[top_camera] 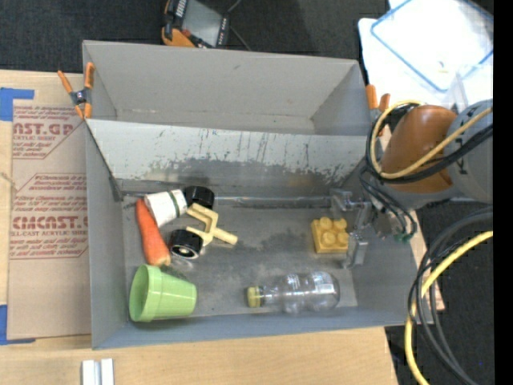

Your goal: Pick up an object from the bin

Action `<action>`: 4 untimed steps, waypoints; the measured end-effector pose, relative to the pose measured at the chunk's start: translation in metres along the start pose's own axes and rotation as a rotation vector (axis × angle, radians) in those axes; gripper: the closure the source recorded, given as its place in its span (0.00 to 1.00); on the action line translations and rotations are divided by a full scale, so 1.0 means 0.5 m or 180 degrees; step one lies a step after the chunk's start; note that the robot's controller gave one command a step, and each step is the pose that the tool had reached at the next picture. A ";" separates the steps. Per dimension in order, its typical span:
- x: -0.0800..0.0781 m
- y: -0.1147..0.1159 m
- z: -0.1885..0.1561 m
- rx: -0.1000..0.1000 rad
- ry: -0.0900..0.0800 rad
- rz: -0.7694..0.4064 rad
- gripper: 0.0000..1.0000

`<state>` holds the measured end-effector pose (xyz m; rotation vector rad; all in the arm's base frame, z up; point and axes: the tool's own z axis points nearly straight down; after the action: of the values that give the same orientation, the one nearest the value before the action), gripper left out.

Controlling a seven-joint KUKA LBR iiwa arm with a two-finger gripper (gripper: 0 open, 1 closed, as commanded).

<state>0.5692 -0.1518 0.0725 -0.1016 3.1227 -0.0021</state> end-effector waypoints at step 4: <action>0.014 0.012 -0.004 -0.0003 -0.0006 -0.0042 1.00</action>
Offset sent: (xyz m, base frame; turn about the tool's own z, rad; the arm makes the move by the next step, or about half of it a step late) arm -0.0019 0.0011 0.0007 -0.0025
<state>0.5620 -0.1460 0.0745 -0.1220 3.1201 -0.0006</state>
